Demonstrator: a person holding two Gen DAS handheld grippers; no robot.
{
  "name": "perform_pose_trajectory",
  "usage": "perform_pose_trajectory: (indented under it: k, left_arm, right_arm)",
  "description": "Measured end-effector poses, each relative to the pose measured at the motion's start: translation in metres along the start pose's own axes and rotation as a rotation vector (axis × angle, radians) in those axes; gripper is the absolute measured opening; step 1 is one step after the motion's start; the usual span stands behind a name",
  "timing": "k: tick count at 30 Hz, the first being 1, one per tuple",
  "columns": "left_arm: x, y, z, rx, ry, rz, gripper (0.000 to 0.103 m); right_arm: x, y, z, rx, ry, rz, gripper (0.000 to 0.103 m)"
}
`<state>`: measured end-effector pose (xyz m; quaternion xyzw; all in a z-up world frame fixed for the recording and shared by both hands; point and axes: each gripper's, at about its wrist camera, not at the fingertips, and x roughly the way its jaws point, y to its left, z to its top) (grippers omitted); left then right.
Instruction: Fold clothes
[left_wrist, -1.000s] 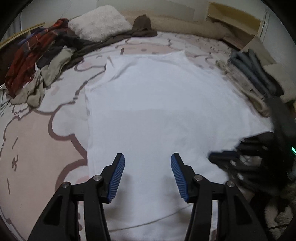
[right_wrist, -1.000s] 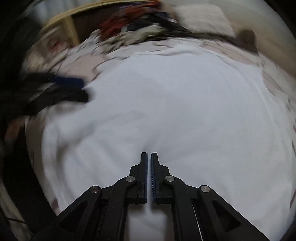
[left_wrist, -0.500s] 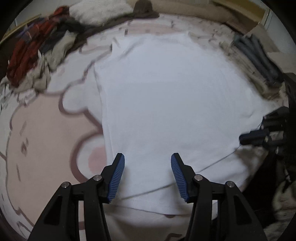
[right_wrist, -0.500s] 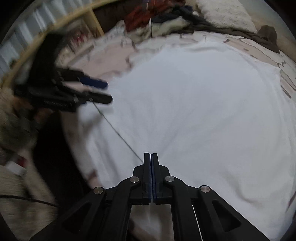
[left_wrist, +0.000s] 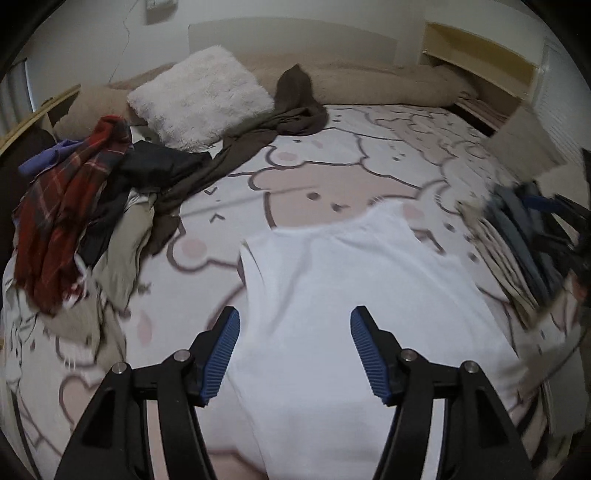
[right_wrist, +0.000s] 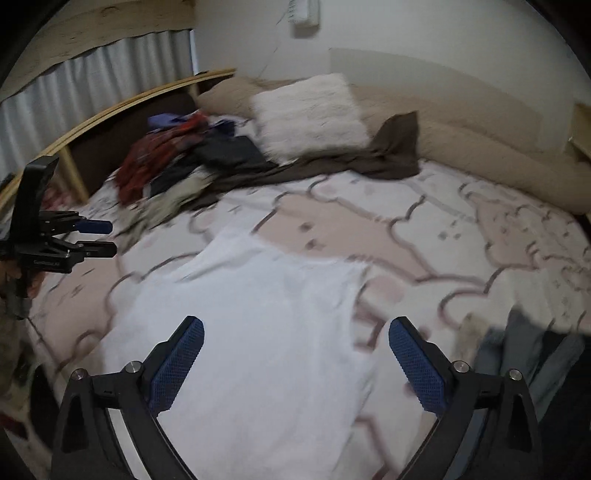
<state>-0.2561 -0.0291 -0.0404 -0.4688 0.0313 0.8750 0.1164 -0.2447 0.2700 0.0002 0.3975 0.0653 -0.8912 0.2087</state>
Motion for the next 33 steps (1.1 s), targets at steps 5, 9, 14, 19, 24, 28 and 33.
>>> perform_pose_trajectory:
  k: [5, 9, 14, 19, 24, 28, 33]
  left_arm:
    - [0.073, 0.031, 0.036, -0.122, 0.102, 0.005, 0.062]
    - [0.131, 0.056, 0.064, -0.22, 0.183, 0.01, 0.062]
    - [0.185, 0.073, 0.07, -0.266, 0.278, 0.018, 0.062]
    - [0.208, 0.075, 0.065, -0.246, 0.336, -0.02, 0.062]
    - [0.213, 0.077, 0.071, -0.269, 0.321, -0.108, 0.07]
    - [0.217, 0.076, 0.078, -0.315, 0.314, -0.228, 0.07]
    - [0.22, 0.059, 0.082, -0.213, 0.334, -0.27, 0.044]
  right_arm:
    - [0.061, -0.054, 0.025, 0.192, 0.11, 0.096, 0.099]
    - [0.11, -0.101, 0.027, 0.456, 0.173, 0.203, 0.085]
    - [0.163, -0.137, 0.016, 0.658, 0.241, 0.248, 0.075]
    - [0.203, -0.148, 0.007, 0.716, 0.302, 0.247, 0.066]
    - [0.231, -0.15, 0.01, 0.759, 0.329, 0.278, 0.064]
    - [0.252, -0.151, 0.012, 0.777, 0.36, 0.284, 0.064]
    - [0.263, -0.145, 0.013, 0.754, 0.381, 0.33, 0.048]
